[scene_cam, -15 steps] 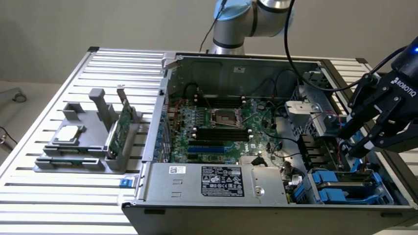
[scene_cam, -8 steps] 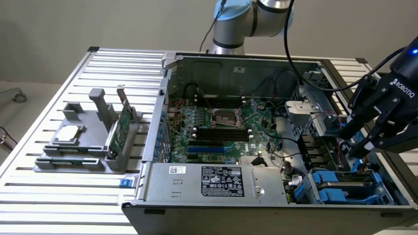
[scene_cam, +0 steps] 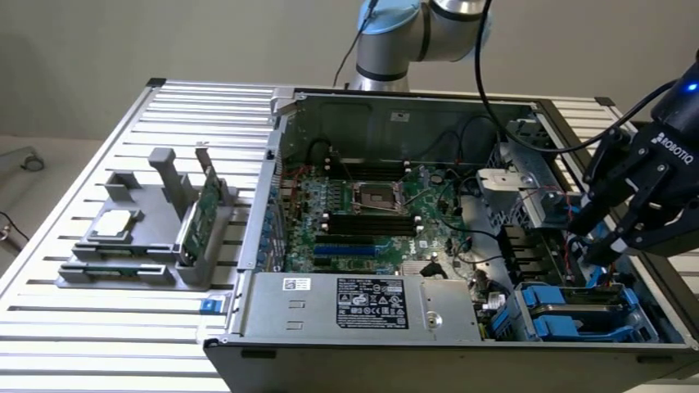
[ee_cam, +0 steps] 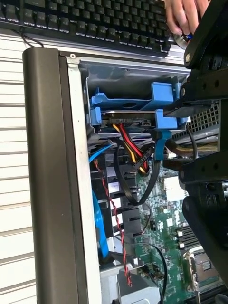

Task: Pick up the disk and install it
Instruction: 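Insert the second disk wire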

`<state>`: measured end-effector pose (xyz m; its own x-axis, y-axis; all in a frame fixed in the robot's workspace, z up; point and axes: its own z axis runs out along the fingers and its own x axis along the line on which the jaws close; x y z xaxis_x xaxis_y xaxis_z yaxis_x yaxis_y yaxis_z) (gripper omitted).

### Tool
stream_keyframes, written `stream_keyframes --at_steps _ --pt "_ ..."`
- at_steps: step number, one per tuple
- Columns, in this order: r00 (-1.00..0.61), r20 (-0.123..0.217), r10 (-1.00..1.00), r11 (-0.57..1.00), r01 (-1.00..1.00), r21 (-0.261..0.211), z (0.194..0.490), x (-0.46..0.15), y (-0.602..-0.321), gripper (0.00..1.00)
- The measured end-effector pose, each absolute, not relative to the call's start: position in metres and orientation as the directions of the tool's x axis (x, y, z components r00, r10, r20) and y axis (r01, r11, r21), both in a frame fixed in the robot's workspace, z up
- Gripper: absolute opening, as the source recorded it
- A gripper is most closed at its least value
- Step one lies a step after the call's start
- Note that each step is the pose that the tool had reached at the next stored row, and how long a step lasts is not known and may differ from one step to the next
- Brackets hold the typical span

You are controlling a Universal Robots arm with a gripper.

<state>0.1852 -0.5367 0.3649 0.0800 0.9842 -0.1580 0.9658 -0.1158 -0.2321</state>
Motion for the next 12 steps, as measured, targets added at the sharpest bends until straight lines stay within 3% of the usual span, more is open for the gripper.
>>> stream_keyframes --at_steps 12 --pt "0.083 -0.180 0.980 -0.121 0.970 -0.212 0.3639 0.1853 -0.5337 0.48"
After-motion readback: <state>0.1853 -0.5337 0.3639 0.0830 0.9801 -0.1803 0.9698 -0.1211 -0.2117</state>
